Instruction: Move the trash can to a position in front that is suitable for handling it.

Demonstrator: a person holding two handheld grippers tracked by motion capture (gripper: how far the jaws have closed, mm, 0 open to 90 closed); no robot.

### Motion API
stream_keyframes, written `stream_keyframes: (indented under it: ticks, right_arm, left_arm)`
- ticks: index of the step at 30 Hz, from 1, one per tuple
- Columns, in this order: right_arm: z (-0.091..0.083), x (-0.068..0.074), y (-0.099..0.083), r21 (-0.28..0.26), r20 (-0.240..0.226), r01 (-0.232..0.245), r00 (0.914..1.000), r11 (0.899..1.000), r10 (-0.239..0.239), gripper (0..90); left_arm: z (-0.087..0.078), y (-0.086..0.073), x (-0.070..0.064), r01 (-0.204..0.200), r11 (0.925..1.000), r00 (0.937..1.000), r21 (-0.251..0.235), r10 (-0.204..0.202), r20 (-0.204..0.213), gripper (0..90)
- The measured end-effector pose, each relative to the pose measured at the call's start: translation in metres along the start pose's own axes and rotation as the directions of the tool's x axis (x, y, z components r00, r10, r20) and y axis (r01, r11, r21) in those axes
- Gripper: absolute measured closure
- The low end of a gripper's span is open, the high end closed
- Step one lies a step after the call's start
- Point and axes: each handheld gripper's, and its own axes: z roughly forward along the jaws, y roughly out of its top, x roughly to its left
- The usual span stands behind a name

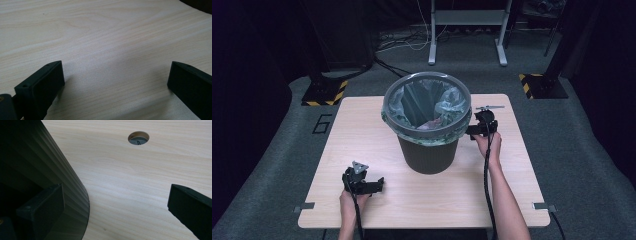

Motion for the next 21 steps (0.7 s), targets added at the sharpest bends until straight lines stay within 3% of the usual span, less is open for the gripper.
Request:
stream_keyframes:
  ticks: [14,21]
  right_arm:
    - [0.008,0.013,0.002,0.005,-0.008,0.004,1.0,1.0,-0.004,0.1]
    - [0.0,0.008,0.0,0.007,-0.008,0.027,0.9996,1.0,-0.027,0.0]
  left_arm:
    - [0.0,0.0,0.0,-0.001,1.0,1.0,0.0,0.001,0.001,0.8]
    - [0.0,0.0,0.0,-0.002,1.0,1.0,0.0,0.002,0.001,0.8]
